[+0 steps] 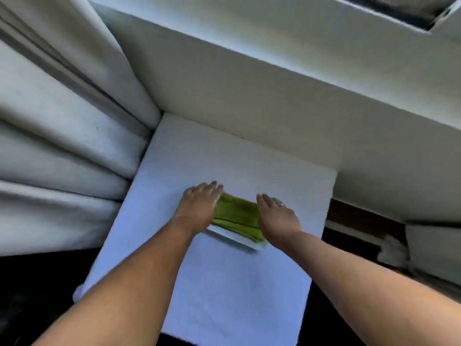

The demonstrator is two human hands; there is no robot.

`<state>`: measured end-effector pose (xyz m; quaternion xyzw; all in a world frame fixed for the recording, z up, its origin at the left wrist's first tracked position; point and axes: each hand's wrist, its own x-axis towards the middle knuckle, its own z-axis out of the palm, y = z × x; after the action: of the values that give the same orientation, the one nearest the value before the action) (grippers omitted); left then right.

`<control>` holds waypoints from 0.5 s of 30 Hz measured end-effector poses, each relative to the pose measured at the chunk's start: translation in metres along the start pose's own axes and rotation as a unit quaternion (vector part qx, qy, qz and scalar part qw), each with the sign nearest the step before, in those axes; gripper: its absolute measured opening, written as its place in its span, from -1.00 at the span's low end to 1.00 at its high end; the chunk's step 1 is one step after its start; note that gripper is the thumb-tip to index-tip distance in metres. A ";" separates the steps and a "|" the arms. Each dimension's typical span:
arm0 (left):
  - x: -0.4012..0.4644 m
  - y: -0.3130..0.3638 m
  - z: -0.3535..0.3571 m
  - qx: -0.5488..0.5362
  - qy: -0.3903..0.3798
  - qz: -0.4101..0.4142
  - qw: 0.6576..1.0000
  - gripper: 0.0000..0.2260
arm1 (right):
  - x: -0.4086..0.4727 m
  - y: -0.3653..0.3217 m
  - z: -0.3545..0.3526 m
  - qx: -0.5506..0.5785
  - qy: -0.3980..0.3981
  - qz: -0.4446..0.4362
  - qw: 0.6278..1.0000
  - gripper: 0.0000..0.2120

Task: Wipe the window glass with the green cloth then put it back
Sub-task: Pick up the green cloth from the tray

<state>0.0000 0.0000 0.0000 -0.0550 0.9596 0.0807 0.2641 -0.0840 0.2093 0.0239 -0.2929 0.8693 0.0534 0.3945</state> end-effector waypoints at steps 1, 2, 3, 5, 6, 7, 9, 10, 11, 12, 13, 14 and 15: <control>0.010 -0.004 0.006 -0.002 0.002 -0.006 1.000 -0.46 | 0.016 -0.004 0.006 -0.002 -0.001 0.010 1.000 -0.41; 0.017 -0.008 0.010 -0.014 0.009 -0.019 1.000 -0.48 | 0.028 -0.007 0.011 -0.003 0.004 0.020 1.000 -0.44; 0.022 -0.010 0.017 0.003 0.024 -0.016 1.000 -0.52 | 0.038 -0.008 0.018 -0.021 0.020 0.024 0.999 -0.50; 0.026 -0.015 0.025 0.031 0.061 -0.006 0.998 -0.60 | 0.052 -0.010 0.032 -0.062 0.057 0.019 0.996 -0.66; 0.023 -0.015 0.030 0.035 0.082 -0.004 0.996 -0.60 | 0.054 -0.010 0.039 -0.072 0.080 0.020 0.994 -0.70; 0.021 -0.018 0.036 0.031 0.104 -0.011 0.994 -0.58 | 0.055 -0.009 0.045 -0.072 0.103 0.020 0.992 -0.71; 0.018 -0.018 0.043 0.005 0.126 -0.039 0.991 -0.53 | 0.052 -0.008 0.049 -0.051 0.142 0.022 0.988 -0.70; 0.020 -0.017 0.046 -0.006 0.131 -0.056 0.990 -0.53 | 0.050 -0.007 0.051 -0.045 0.166 0.023 0.985 -0.71; 0.022 -0.015 0.046 -0.016 0.122 -0.075 0.990 -0.54 | 0.048 -0.006 0.051 -0.038 0.172 0.022 0.984 -0.74; 0.025 -0.014 0.045 -0.031 0.113 -0.091 0.989 -0.56 | 0.049 -0.007 0.052 -0.036 0.163 0.024 0.986 -0.78; 0.028 -0.015 0.043 -0.046 0.108 -0.109 0.987 -0.58 | 0.051 -0.009 0.051 -0.038 0.149 0.027 0.988 -0.80; 0.030 -0.016 0.043 -0.068 0.093 -0.120 0.986 -0.60 | 0.055 -0.010 0.050 -0.036 0.122 0.030 0.991 -0.82; 0.025 -0.010 0.028 -0.086 0.074 -0.116 0.987 -0.63 | 0.042 -0.006 0.037 -0.014 0.095 0.037 0.995 -0.83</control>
<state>-0.0058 -0.0066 -0.0379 -0.1940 0.9531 0.1275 0.1942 -0.0780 0.1965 -0.0307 -0.2694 0.9124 0.0520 0.3036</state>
